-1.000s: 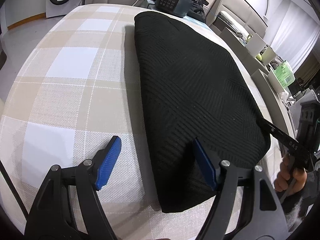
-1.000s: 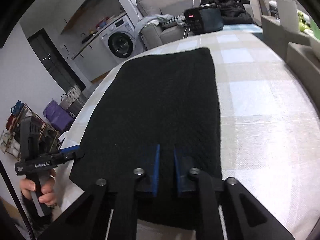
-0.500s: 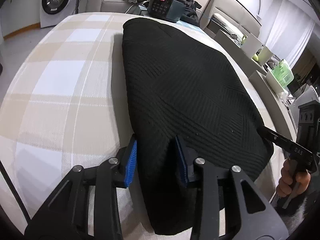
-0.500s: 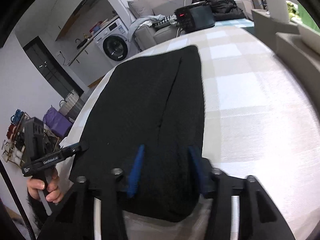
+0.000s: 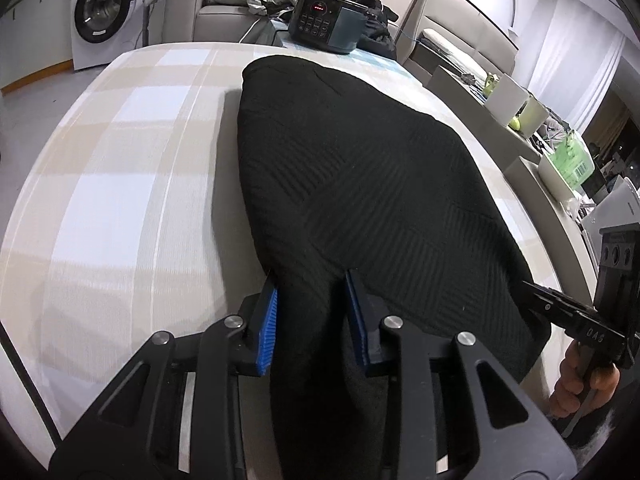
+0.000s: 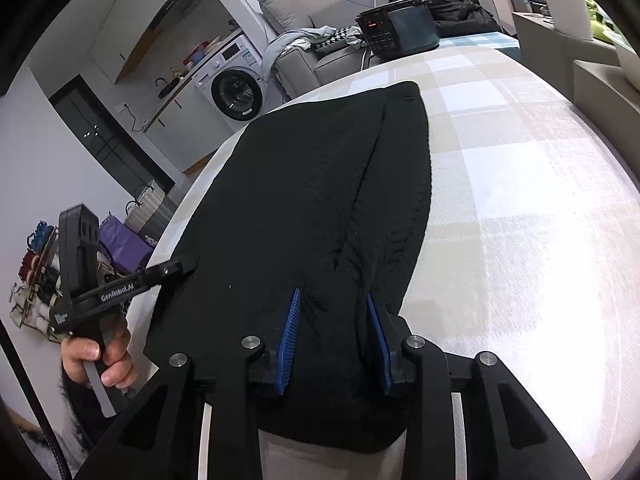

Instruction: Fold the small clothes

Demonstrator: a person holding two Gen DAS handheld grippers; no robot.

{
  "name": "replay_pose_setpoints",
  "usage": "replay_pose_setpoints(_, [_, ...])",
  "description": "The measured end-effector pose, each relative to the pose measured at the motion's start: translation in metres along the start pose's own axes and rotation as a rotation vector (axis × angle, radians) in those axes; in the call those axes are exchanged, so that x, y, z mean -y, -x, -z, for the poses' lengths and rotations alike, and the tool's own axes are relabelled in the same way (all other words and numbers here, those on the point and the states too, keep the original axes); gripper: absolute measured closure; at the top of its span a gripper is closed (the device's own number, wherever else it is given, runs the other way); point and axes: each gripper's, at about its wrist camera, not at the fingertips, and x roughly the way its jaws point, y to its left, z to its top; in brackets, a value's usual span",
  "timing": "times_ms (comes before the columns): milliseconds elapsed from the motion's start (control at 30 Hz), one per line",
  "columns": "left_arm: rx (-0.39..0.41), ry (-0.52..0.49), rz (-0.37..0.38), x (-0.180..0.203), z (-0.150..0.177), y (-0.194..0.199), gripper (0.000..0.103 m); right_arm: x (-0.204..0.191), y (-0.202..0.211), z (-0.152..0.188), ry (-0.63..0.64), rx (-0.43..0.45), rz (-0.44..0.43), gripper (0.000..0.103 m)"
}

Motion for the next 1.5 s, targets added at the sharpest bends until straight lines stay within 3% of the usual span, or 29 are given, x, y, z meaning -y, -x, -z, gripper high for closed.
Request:
replay_pose_setpoints(267, [-0.008, 0.015, -0.014, -0.008, -0.023, -0.017, 0.075, 0.002, -0.016, -0.022, -0.005, 0.005, 0.058, 0.07])
replay_pose_setpoints(367, [0.003, 0.005, -0.037, -0.008, -0.017, -0.01, 0.071, 0.001, -0.007, -0.019, 0.012, 0.009, 0.084, 0.061])
replay_pose_setpoints(467, [0.033, -0.019, -0.07, -0.005, -0.006, 0.002, 0.048, -0.006, 0.005, -0.013, 0.059, 0.033, 0.122, 0.05])
replay_pose_setpoints(500, [0.046, -0.028, -0.08, -0.004, -0.003, 0.007, 0.04, -0.008, 0.01, -0.012, 0.076, 0.041, 0.136, 0.041])
replay_pose_setpoints(567, [0.093, -0.059, -0.091, 0.001, 0.004, 0.018, 0.035, -0.012, 0.018, -0.01, 0.098, 0.063, 0.153, 0.028])
replay_pose_setpoints(700, [0.22, -0.112, -0.123, 0.011, 0.016, 0.044, 0.002, -0.023, 0.041, -0.004, 0.171, 0.153, 0.156, 0.003])
replay_pose_setpoints(733, [0.246, -0.123, -0.132, 0.014, 0.018, 0.048, 0.001, -0.027, 0.047, 0.0, 0.199, 0.181, 0.158, 0.0])
replay_pose_setpoints(967, [0.376, -0.16, -0.165, 0.026, 0.043, 0.069, 0.001, -0.038, 0.07, 0.019, 0.267, 0.282, 0.108, 0.0])
replay_pose_setpoints(1167, [0.421, -0.18, -0.179, 0.038, 0.06, 0.074, 0.001, -0.045, 0.077, 0.035, 0.351, 0.34, 0.16, 0.0])
replay_pose_setpoints(1500, [0.515, -0.192, -0.2, 0.045, 0.074, 0.091, 0.001, -0.035, 0.09, 0.046, 0.32, 0.434, 0.12, 0.0])
